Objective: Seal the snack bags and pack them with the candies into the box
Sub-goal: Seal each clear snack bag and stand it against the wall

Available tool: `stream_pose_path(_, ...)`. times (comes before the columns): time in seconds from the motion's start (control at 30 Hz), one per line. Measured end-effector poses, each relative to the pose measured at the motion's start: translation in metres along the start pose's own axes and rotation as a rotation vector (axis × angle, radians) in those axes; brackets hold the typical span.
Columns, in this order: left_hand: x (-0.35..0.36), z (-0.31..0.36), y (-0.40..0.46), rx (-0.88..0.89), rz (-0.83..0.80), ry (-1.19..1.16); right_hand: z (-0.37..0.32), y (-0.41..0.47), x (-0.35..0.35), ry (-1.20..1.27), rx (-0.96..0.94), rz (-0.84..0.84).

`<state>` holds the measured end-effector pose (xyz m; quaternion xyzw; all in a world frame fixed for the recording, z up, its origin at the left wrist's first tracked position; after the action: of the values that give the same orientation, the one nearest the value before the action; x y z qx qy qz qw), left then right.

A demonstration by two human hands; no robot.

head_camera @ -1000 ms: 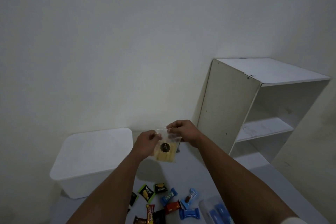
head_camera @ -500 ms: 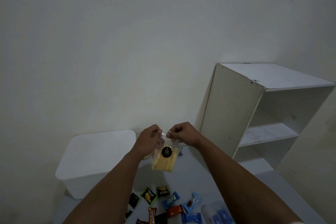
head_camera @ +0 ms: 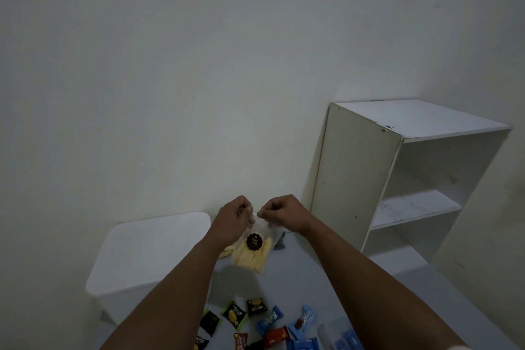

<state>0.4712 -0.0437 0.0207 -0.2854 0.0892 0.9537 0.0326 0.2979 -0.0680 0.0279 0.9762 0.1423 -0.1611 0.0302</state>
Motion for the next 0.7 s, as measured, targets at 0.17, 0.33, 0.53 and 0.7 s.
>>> stream_pose_path(0.17,-0.001,0.003,0.004,0.009,0.038,-0.005,-0.002,-0.002,-0.005,0.063,0.033,0.037)
stream_pose_path(0.33,0.003,0.000,0.006,-0.029,0.050,-0.082,-0.001,-0.004,-0.011,0.082,0.043,0.041)
stream_pose_path(0.53,0.009,0.000,0.004,-0.053,-0.012,-0.178,0.012,-0.001,-0.011,0.104,0.085,-0.013)
stream_pose_path(0.7,0.005,-0.002,0.009,-0.091,0.034,-0.222,0.014,-0.004,-0.010,0.272,0.110,0.047)
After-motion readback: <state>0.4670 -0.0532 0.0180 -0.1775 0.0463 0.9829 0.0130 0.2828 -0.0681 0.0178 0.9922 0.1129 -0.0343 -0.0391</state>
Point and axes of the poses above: each hand's wrist, its own y-axis towards the middle knuckle, its own x-axis out of the palm, z = x × y, the point moved 5 cm from there along y, towards the middle knuckle, and after that the axes turned 9 degrees about y, right-handed, at the moved point
